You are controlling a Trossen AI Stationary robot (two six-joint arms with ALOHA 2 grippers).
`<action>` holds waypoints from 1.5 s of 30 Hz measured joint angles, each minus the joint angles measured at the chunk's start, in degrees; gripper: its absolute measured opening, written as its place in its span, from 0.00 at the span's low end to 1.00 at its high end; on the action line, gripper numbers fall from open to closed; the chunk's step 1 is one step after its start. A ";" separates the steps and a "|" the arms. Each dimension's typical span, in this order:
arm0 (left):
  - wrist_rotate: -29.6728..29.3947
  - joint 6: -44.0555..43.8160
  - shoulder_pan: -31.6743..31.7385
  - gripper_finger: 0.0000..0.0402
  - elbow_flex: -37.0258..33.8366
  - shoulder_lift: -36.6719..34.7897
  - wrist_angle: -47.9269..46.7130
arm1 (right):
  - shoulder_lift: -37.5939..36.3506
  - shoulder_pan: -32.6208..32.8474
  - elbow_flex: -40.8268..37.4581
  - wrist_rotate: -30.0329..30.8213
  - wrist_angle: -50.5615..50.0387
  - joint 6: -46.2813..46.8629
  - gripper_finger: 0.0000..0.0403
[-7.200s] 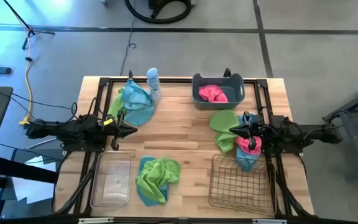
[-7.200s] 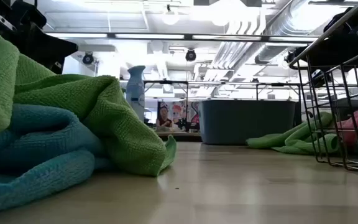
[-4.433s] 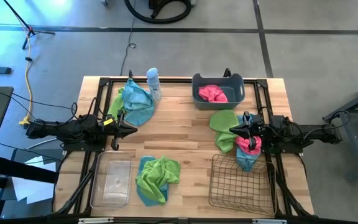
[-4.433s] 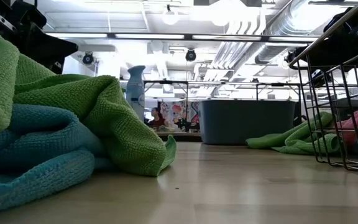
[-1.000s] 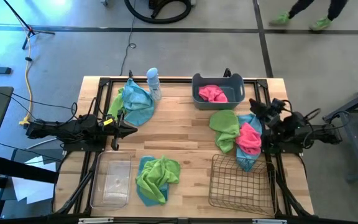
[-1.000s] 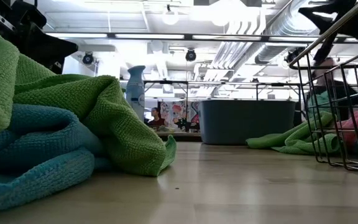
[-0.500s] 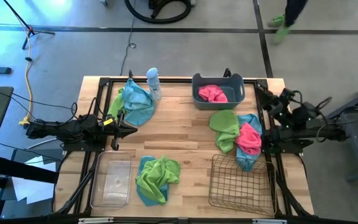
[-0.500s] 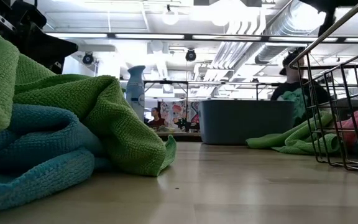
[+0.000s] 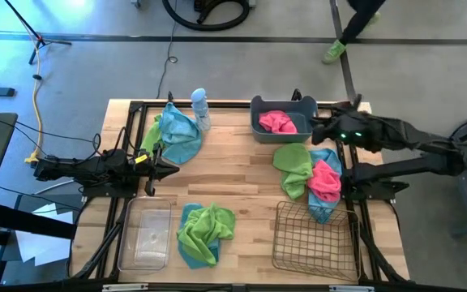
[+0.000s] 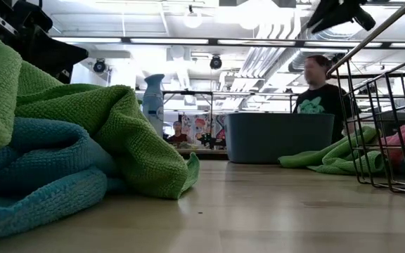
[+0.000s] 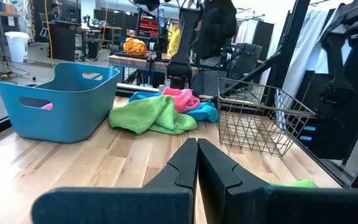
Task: Sort microfiber towel by color & place in baskets
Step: Put the top right green microfiber towel into the wire basket
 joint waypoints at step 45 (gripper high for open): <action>0.00 0.00 -0.01 0.00 0.00 0.00 0.00 | 16.43 -10.86 -15.90 -27.49 -3.92 -0.17 0.74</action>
